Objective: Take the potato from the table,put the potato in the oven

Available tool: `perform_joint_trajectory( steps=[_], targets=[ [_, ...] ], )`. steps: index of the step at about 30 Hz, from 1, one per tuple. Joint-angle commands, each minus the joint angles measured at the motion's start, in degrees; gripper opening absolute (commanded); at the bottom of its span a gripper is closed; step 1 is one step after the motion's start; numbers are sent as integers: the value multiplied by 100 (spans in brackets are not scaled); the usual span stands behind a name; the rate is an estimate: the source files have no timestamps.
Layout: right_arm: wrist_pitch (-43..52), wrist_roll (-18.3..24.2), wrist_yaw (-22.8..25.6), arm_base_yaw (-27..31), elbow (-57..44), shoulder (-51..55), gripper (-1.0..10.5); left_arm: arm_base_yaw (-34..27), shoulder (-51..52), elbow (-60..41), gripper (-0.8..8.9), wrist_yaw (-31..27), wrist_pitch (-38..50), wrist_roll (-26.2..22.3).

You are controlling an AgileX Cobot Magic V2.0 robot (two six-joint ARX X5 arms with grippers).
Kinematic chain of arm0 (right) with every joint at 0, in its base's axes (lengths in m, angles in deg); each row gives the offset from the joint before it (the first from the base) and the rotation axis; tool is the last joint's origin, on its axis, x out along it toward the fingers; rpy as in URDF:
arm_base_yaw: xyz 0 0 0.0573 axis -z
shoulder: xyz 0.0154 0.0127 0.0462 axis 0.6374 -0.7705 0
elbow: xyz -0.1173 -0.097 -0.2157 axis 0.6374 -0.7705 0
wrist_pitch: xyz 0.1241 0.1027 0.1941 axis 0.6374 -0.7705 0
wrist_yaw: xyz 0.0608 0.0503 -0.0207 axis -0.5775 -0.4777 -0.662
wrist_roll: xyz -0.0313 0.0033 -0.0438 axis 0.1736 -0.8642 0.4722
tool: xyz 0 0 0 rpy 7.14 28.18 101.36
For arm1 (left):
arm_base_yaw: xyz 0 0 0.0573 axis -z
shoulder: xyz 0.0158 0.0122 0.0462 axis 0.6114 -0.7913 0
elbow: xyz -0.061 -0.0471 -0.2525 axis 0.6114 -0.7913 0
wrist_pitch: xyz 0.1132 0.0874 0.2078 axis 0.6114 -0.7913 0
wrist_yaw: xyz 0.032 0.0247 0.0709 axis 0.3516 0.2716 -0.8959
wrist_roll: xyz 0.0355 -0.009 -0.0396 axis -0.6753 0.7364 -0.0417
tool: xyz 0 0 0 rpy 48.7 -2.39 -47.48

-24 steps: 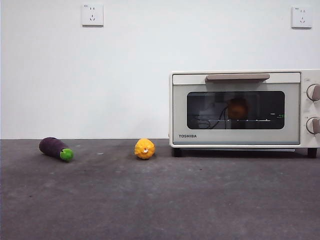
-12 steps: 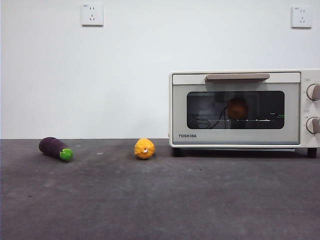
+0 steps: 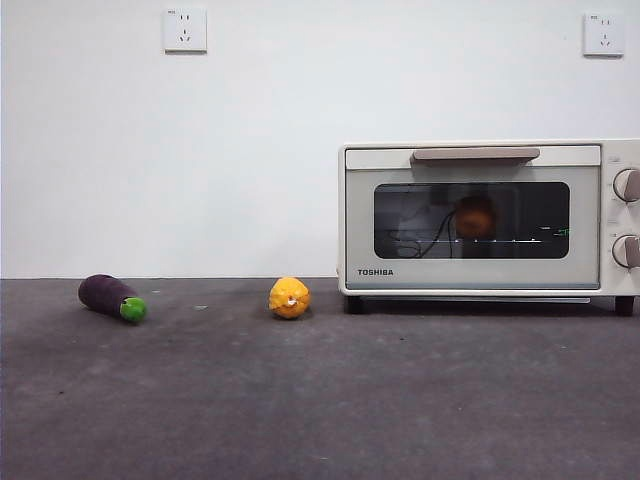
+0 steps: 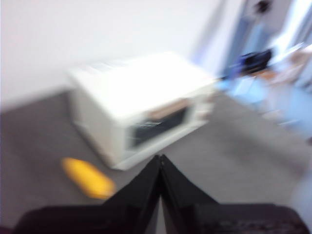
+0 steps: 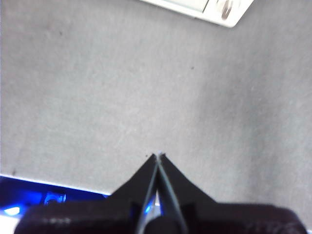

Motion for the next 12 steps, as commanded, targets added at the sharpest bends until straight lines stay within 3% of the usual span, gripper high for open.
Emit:
perform_joint_trajectory(
  steps=[1,12],
  targets=[
    [-116,-20,17,-9,9,-184,2,-177,299,-566,-4,-313,634,-2000],
    [-116,-20,17,-9,9,-1093,2,-1239,2618,-4844,-4,-339,4743,-2035]
  ],
)
